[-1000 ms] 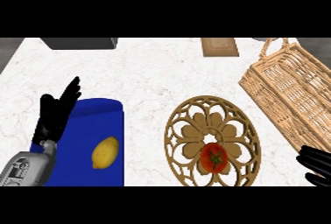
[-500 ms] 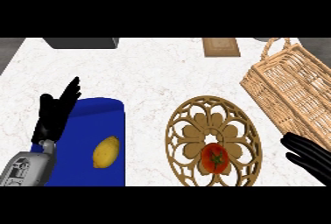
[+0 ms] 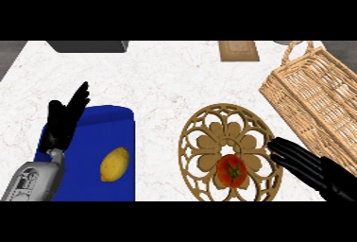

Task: Pick the tomato from the placemat and place it in the basket

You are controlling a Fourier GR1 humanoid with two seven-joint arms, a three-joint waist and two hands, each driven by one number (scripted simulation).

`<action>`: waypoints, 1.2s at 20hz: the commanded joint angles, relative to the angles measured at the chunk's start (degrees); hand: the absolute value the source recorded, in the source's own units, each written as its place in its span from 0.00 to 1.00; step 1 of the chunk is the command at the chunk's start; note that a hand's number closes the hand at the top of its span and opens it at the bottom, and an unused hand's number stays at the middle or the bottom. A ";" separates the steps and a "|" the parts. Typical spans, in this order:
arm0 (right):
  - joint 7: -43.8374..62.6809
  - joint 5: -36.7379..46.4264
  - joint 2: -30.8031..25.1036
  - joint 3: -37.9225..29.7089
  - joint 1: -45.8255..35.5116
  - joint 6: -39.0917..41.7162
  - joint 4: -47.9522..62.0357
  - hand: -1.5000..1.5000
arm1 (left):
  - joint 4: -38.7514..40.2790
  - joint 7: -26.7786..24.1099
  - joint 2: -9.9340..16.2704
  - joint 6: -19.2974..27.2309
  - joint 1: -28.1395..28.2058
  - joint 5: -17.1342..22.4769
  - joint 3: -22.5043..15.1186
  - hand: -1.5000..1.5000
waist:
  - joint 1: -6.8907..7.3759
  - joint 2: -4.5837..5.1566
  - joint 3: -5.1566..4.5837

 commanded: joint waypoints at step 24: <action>3.42 13.36 9.79 9.03 -5.68 -4.57 9.69 0.00 | 0.13 3.42 -3.77 -3.91 -3.17 -4.97 5.14 0.50 | -0.10 0.00 0.00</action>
